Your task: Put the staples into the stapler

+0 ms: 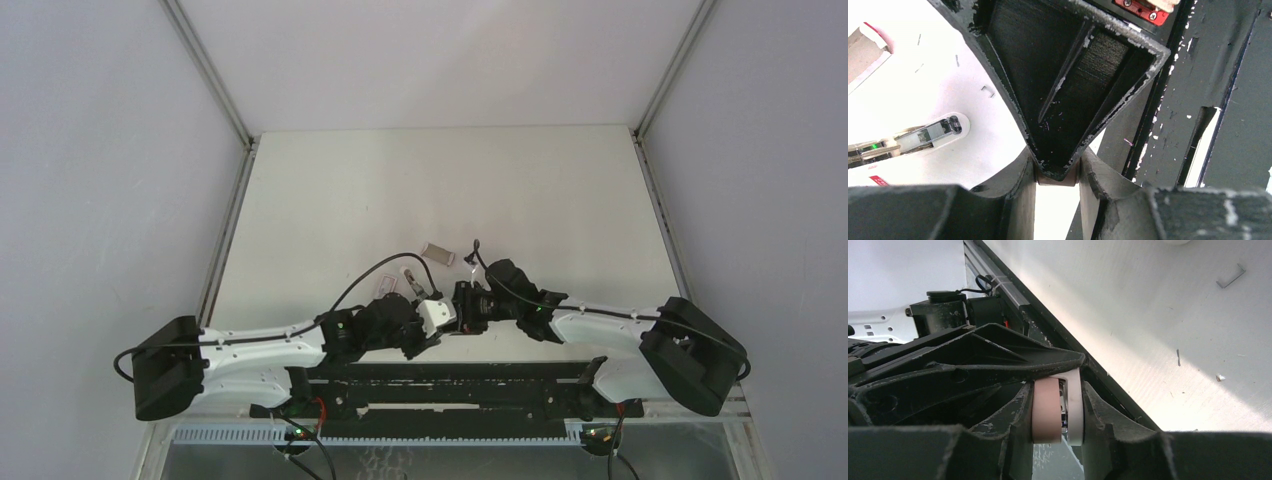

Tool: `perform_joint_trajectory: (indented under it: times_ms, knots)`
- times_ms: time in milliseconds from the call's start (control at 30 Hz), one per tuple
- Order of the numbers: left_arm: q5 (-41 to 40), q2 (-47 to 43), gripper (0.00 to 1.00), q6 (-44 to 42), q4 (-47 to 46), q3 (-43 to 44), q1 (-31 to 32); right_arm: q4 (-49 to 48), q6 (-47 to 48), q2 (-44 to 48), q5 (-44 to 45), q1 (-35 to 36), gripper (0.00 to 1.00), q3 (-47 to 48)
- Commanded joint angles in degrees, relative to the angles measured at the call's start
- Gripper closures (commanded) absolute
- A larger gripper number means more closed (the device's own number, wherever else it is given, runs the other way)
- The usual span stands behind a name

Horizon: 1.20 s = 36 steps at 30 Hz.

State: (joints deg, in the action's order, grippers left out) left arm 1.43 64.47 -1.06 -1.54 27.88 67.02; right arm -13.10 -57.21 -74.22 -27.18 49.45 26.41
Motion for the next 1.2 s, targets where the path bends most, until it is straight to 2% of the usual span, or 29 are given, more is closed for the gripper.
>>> perform_joint_trajectory:
  times_ms: [0, 33, 67, 133, 167, 200, 233, 300, 433, 500, 600, 733, 833, 1000, 1067, 1167]
  knots:
    - [-2.0, -1.8, 1.00, 0.2, -7.3, 1.5, 0.3, -2.7, -1.0, 0.7, -0.3, 1.3, 1.00, 1.8]
    - [-2.3, -1.7, 0.96, 0.4, -7.2, 1.6, 0.2, -2.8, -1.3, 0.6, -0.2, 1.3, 1.00, 1.8]
    - [-2.6, -1.6, 0.86, 0.6, -7.0, 1.7, 0.2, -2.7, -1.4, 0.8, 0.1, 1.2, 1.00, 1.8]
    - [-3.0, -1.7, 0.51, 1.1, -7.1, 1.5, 0.3, -1.7, -1.6, 1.3, 1.2, 0.7, 1.00, 1.8]
    - [-3.1, -2.1, 0.40, 1.3, -7.4, 1.1, 0.3, -1.1, -1.3, 1.7, 1.7, 0.0, 1.00, 1.8]
    - [-3.1, -2.8, 0.21, 1.5, -7.8, 0.6, 0.3, -0.2, -0.8, 2.3, 2.2, -0.8, 1.00, 1.8]
    - [-3.3, -3.7, 0.13, 1.9, -8.2, -0.1, 0.2, 0.8, -0.1, 3.2, 2.8, -2.2, 1.00, 1.8]
    - [-3.9, -6.3, 0.03, 2.9, -9.0, -1.5, 0.1, 4.1, 2.6, 5.8, 4.3, -5.9, 1.00, 1.9]
    - [-3.3, -11.8, 0.00, 5.8, -9.3, -3.7, -2.4, 13.3, 10.3, 13.0, 10.4, -16.2, 1.00, 2.7]
    - [-0.7, -14.1, 0.00, 8.3, -10.1, -4.8, -5.9, 16.3, 13.6, 15.3, 12.8, -22.3, 1.00, 3.1]
    - [2.4, -15.7, 0.00, 12.2, -10.3, -5.2, -12.4, 17.4, 16.9, 15.0, 11.5, -33.5, 1.00, 3.4]
    - [2.1, -15.2, 0.00, 16.0, -9.1, -3.7, -18.6, 14.9, 19.5, 8.9, 10.5, -44.0, 1.00, 4.9]
    - [0.7, -14.4, 0.00, 18.4, -8.9, -2.9, -21.5, 9.8, 18.8, 2.7, 6.4, -49.9, 1.00, 5.6]
    - [0.4, -13.8, 0.00, 20.0, -9.2, -2.7, -23.3, 8.5, 20.3, -7.4, 5.1, -52.9, 1.00, 10.3]
    - [0.3, -13.7, 0.00, 20.1, -8.8, -2.8, -23.5, 8.9, 20.8, -10.7, 4.4, -53.8, 0.87, 11.5]
    - [0.4, -13.7, 0.00, 20.2, -8.2, -2.9, -23.7, 8.9, 21.7, -13.6, 4.0, -54.8, 0.57, 12.0]
